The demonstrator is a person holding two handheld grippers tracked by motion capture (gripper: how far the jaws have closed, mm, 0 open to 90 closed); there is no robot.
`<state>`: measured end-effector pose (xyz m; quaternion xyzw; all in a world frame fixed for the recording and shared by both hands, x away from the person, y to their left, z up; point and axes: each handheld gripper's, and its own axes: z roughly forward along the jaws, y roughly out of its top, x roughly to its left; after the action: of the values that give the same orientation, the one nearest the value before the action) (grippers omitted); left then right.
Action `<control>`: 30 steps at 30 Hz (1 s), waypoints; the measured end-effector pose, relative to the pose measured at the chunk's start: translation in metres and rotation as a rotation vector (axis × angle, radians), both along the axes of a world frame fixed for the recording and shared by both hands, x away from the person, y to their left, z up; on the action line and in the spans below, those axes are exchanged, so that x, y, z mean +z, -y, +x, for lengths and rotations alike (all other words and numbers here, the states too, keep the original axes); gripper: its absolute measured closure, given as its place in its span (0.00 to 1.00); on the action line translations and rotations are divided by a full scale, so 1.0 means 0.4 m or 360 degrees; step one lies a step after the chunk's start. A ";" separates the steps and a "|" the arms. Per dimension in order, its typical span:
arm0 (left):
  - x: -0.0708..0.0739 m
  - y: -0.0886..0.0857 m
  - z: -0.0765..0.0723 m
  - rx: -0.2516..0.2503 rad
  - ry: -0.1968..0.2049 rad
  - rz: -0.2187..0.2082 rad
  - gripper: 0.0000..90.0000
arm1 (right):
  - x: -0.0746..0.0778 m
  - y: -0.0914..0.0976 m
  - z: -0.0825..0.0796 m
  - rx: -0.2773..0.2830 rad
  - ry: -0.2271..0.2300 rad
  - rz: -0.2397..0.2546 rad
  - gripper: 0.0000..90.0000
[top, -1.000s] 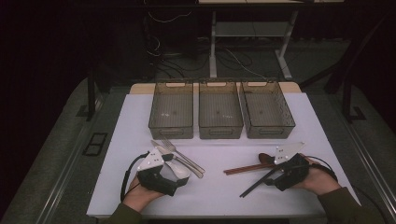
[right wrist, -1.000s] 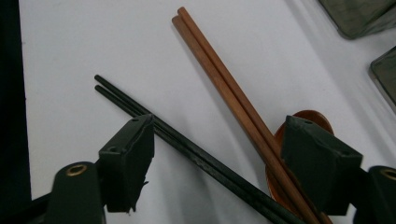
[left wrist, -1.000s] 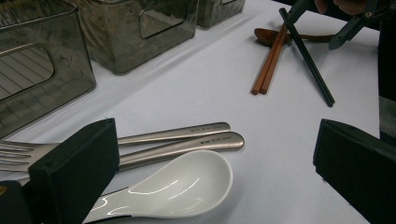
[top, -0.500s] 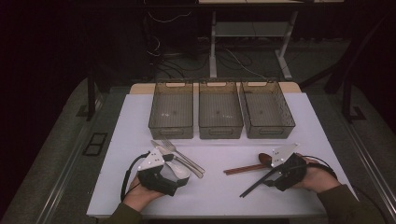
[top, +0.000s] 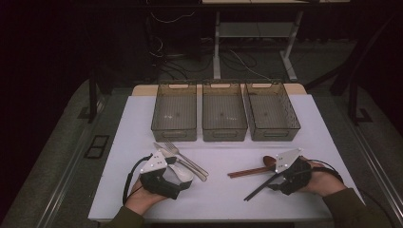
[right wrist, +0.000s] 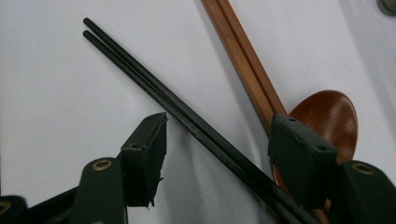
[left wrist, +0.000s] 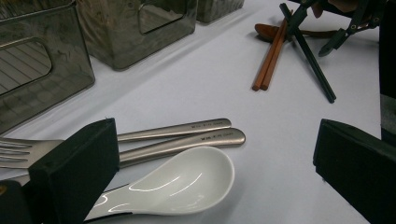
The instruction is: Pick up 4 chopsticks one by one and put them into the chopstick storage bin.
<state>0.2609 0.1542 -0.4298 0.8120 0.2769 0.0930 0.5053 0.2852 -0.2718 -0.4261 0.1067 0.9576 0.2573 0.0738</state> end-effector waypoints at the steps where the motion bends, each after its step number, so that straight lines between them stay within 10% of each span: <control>1: 0.000 0.000 0.000 -0.0002 -0.0002 0.0004 0.00 | -0.001 0.000 0.001 0.0006 0.0009 -0.0013 0.43; 30: -0.003 0.003 0.001 -0.0020 -0.0014 0.0023 0.00 | -0.010 -0.003 0.000 0.0042 0.0023 -0.0059 0.57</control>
<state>0.2614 0.1528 -0.4310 0.8177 0.2733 0.0883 0.4988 0.2851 -0.2704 -0.4300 0.0909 0.9629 0.2413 0.0794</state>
